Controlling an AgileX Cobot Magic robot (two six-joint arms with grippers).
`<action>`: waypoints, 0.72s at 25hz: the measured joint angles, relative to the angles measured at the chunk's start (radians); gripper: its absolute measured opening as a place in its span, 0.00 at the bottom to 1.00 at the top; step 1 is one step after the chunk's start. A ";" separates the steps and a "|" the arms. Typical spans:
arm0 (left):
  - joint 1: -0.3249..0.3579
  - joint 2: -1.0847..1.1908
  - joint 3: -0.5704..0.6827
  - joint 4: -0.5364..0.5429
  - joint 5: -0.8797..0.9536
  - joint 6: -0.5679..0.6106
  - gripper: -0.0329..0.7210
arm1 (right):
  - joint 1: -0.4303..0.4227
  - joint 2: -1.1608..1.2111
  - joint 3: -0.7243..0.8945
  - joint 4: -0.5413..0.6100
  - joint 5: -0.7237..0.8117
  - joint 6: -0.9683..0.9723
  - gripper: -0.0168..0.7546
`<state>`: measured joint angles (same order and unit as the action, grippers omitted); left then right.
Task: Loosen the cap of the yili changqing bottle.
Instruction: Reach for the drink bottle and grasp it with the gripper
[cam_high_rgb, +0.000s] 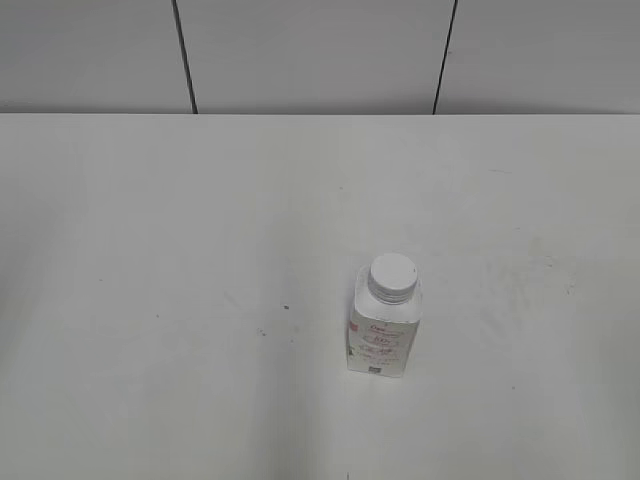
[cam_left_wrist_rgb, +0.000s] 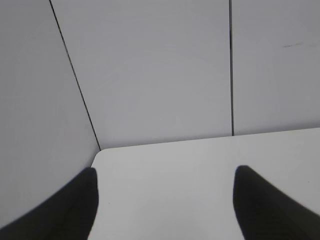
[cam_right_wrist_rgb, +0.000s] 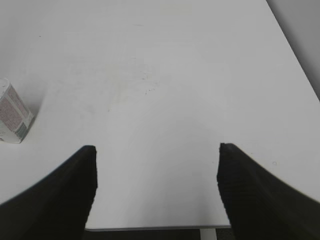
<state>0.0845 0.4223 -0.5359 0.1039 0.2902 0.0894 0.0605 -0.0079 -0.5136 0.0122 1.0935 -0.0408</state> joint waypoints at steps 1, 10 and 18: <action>0.000 0.036 0.000 -0.007 -0.034 0.000 0.72 | 0.000 0.000 0.000 0.000 0.000 0.000 0.78; 0.000 0.339 0.000 -0.086 -0.381 0.000 0.72 | 0.000 0.000 0.000 0.000 0.000 0.000 0.78; 0.000 0.622 0.000 -0.093 -0.682 0.000 0.72 | 0.000 0.000 0.000 -0.012 0.000 0.000 0.78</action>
<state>0.0845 1.0440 -0.5359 0.0108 -0.3918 0.0894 0.0605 -0.0079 -0.5136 0.0000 1.0935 -0.0408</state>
